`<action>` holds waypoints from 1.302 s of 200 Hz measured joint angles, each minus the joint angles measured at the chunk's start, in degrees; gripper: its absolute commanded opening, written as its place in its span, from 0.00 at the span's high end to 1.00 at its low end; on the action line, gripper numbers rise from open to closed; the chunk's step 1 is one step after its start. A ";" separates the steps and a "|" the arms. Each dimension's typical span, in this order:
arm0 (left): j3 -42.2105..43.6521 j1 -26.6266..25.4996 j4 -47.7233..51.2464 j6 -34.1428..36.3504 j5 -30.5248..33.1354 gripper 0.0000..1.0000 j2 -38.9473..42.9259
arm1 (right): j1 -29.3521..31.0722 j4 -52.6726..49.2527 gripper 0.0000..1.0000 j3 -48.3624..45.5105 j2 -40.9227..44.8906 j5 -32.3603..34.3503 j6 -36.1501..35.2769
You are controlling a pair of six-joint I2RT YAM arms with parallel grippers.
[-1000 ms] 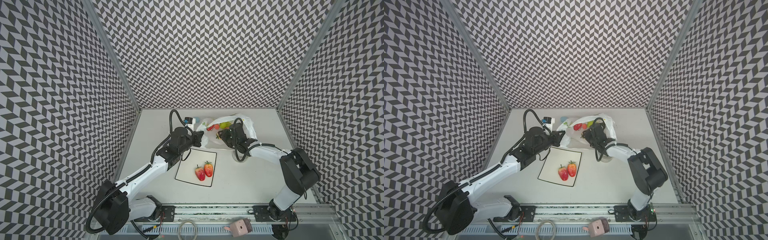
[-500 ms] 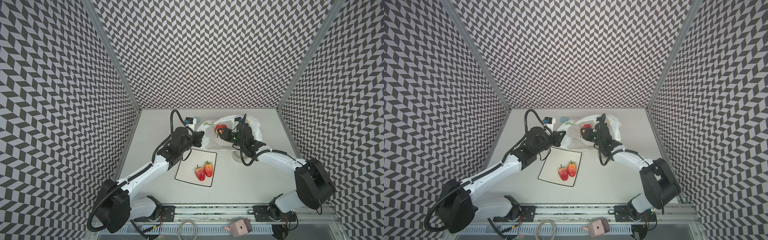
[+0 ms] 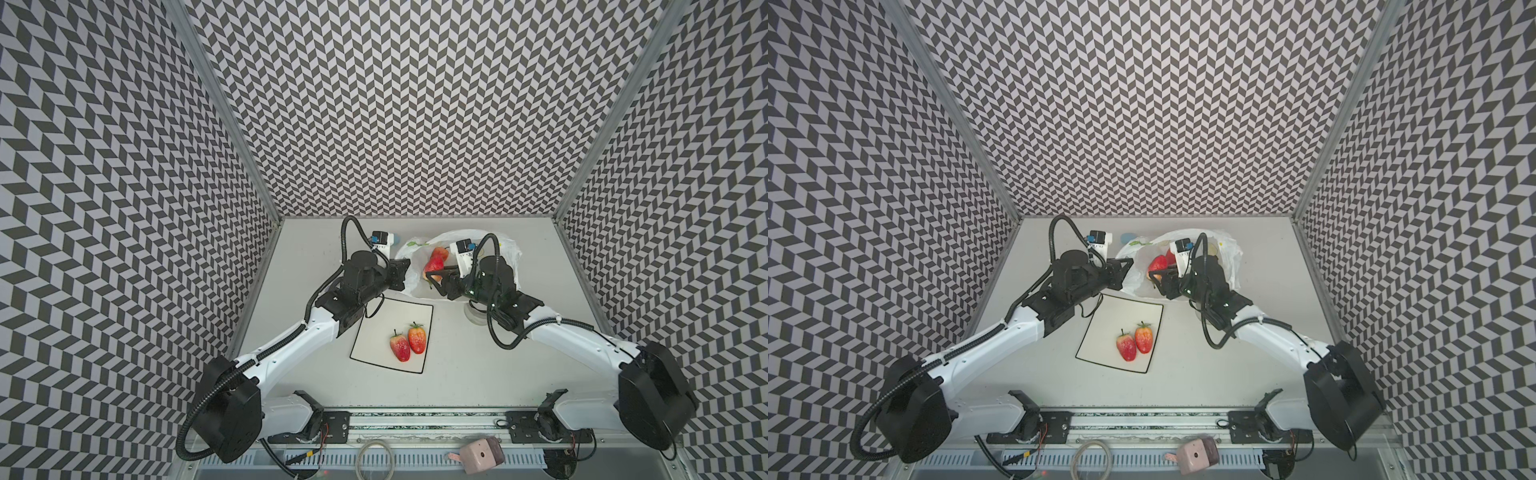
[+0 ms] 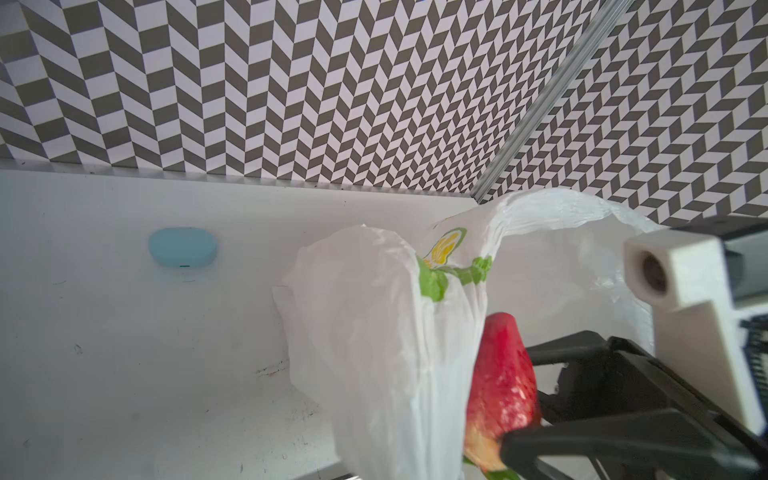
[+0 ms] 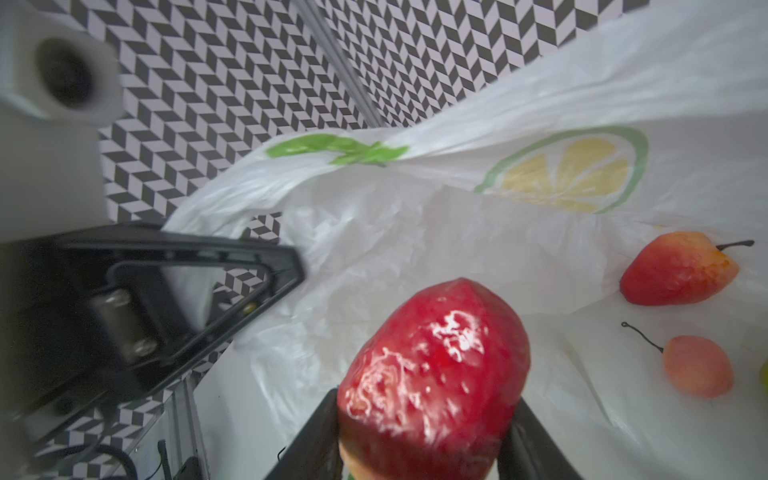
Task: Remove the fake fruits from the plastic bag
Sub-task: 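Lift the red strawberry out of the bag toward the paper sheet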
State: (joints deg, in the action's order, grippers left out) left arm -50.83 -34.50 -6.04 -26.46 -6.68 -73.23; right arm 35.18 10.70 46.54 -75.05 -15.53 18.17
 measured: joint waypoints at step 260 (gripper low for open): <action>-1.60 1.07 1.11 2.62 0.02 1.00 -0.66 | 29.77 -14.03 0.63 7.61 -21.24 5.55 -16.59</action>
State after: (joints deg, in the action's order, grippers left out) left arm -52.42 -33.43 -4.93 -23.83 -6.66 -73.89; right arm 64.95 -3.33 54.15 -96.29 -9.98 1.58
